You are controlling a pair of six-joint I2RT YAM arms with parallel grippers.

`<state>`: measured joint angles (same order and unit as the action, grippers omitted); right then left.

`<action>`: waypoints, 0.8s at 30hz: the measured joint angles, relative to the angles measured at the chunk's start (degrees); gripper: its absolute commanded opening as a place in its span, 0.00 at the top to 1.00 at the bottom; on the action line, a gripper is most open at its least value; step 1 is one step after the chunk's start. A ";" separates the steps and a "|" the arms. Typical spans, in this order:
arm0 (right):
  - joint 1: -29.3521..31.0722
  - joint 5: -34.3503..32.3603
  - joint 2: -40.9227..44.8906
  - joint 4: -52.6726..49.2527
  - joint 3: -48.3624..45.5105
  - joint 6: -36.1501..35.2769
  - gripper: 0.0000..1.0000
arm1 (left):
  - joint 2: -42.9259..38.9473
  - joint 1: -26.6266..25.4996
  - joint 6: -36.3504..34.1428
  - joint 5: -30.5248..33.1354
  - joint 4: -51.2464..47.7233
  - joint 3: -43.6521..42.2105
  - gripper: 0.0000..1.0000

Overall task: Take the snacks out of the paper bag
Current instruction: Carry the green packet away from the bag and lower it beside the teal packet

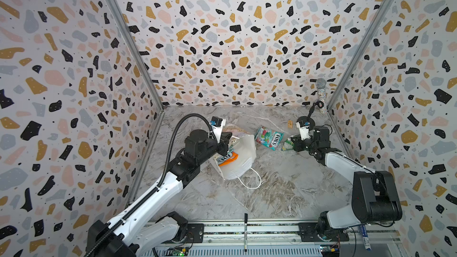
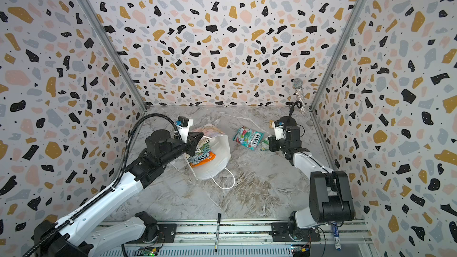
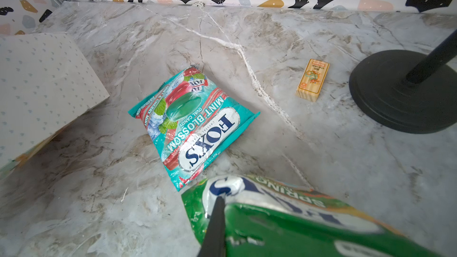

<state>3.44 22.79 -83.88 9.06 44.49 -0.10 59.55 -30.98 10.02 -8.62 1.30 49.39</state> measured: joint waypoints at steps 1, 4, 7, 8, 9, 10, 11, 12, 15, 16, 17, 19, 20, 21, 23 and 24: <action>-0.13 0.02 0.42 -0.09 -0.70 0.00 1.00 | 0.00 -0.02 0.00 0.00 0.00 0.00 1.00; -0.37 -0.11 2.14 -1.36 -2.75 0.07 1.00 | 0.02 -0.02 -0.04 0.00 0.00 0.00 1.00; -0.52 -0.92 4.33 -2.99 -4.61 0.74 1.00 | 0.13 -0.07 -0.17 0.00 0.00 0.00 1.00; -0.52 -1.33 4.96 -3.48 -5.09 0.96 1.00 | 0.17 -0.07 -0.17 0.00 0.02 0.00 1.00; -0.52 -1.92 5.53 -4.24 -5.53 1.33 1.00 | 0.24 -0.07 -0.17 0.00 0.02 0.00 1.00; -0.55 -2.60 5.88 -5.01 -5.79 1.55 1.00 | 0.33 -0.07 -0.17 0.00 0.00 0.00 1.00; -0.55 -3.08 5.95 -5.66 -5.92 1.79 1.00 | 0.37 -0.07 -0.17 0.00 0.00 0.00 1.00; -0.55 -3.65 5.95 -6.32 -5.99 2.03 1.00 | 0.39 -0.07 -0.17 -0.02 0.00 0.00 1.00; -0.55 -5.90 5.75 -9.03 -5.99 2.91 1.00 | 0.39 -0.22 -0.20 -0.02 0.00 0.00 1.00; -0.55 -6.78 5.57 -9.75 -5.99 3.30 1.00 | 0.39 -0.24 -0.17 -0.02 0.00 0.00 1.00; -0.55 -7.48 5.38 -10.29 -5.99 3.52 1.00 | 0.39 -0.26 -0.20 -0.02 0.00 0.00 1.00; -0.61 -9.31 4.63 -11.43 -5.99 3.93 1.00 | 0.39 -0.26 -0.20 -0.02 0.00 0.00 1.00; -0.76 -9.94 4.17 -11.80 -5.99 4.11 1.00 | 0.39 -0.26 -0.20 0.00 0.00 0.00 1.00; -0.87 -10.56 3.67 -12.07 -5.99 4.15 1.00 | 0.39 -0.26 -0.20 0.00 0.00 0.00 1.00; -1.09 -11.63 2.47 -12.46 -5.97 4.17 1.00 | 0.39 -0.26 -0.22 0.00 0.00 0.00 1.00; -1.18 -12.26 1.70 -12.63 -5.86 4.15 1.00 | 0.39 -0.26 -0.22 0.00 -0.02 0.00 1.00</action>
<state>2.26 10.52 -82.17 -3.57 38.63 4.05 59.94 -31.24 9.80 -8.62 1.28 49.39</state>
